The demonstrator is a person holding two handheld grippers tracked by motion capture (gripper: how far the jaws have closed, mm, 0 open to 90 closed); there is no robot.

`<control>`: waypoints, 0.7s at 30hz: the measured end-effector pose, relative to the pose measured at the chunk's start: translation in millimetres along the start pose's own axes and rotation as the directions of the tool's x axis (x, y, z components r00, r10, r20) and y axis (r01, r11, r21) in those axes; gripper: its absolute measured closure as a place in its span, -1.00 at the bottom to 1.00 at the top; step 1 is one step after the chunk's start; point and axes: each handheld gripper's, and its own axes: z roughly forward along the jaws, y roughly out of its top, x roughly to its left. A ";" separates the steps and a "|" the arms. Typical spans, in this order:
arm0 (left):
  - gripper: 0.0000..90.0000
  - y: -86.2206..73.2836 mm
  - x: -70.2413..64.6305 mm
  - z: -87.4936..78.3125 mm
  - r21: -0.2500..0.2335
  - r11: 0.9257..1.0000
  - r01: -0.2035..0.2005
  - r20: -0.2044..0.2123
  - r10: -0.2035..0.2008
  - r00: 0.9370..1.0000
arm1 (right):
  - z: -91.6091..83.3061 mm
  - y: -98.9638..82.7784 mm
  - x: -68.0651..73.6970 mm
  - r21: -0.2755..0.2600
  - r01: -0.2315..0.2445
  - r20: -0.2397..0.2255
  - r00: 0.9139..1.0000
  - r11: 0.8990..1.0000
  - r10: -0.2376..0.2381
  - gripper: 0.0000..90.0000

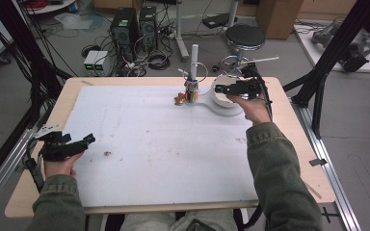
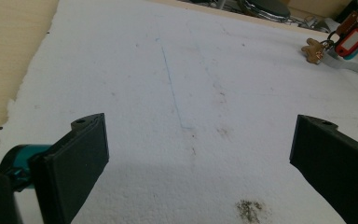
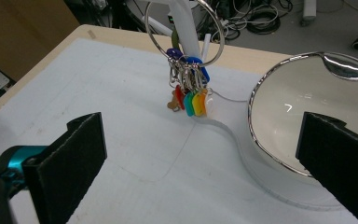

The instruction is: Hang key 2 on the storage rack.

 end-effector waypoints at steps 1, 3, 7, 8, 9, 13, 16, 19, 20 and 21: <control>-0.89 0.0 0.0 -0.1 -0.001 1.000 -0.001 0.000 0.001 1.000 | -0.7 -1.8 -0.2 -0.002 -0.002 0.002 1.000 1.000 0.002 -0.98; -0.89 0.0 -0.2 -0.2 -0.003 1.000 0.000 -0.001 0.000 1.000 | -1.4 -5.5 -1.6 -0.005 -0.004 0.005 1.000 1.000 0.004 -0.98; -0.89 0.0 -0.1 -0.1 -0.004 1.000 0.005 -0.001 -0.005 1.000 | -3.4 -12.8 -5.3 -0.012 -0.014 0.006 1.000 1.000 0.014 -0.99; -0.89 -0.1 -0.1 -0.1 -0.006 1.000 0.004 -0.002 -0.004 1.000 | -3.6 -14.8 -6.1 -0.013 -0.014 0.007 1.000 1.000 0.014 -0.99; -0.89 0.0 -0.2 -0.1 -0.005 1.000 0.006 -0.001 -0.006 1.000 | -3.7 -16.9 -7.0 -0.012 -0.014 0.009 1.000 1.000 0.014 -0.98; -0.89 -0.1 -0.1 -0.1 -0.003 1.000 0.005 0.001 -0.005 1.000 | -4.9 -25.2 -9.9 -0.014 -0.022 0.010 1.000 1.000 0.022 -0.99; -0.89 -0.1 -0.1 -0.3 0.000 1.000 0.000 0.000 0.000 1.000 | -4.6 -31.6 -11.8 -0.010 -0.017 0.008 1.000 1.000 0.017 -0.99; -0.89 -0.1 -0.1 -0.3 0.000 1.000 0.001 0.000 -0.001 1.000 | -4.3 -36.8 -13.4 -0.011 -0.019 0.005 1.000 1.000 0.019 -0.99; -0.89 -0.1 -0.1 -0.3 -0.001 1.000 0.002 0.000 -0.002 1.000 | -4.4 -38.2 -13.5 -0.012 -0.021 0.002 1.000 1.000 0.021 -0.99; -0.89 -0.1 -0.2 -0.3 -0.002 1.000 0.005 0.000 -0.005 1.000 | -4.5 -39.7 -13.4 -0.014 -0.021 0.002 1.000 1.000 0.021 -0.98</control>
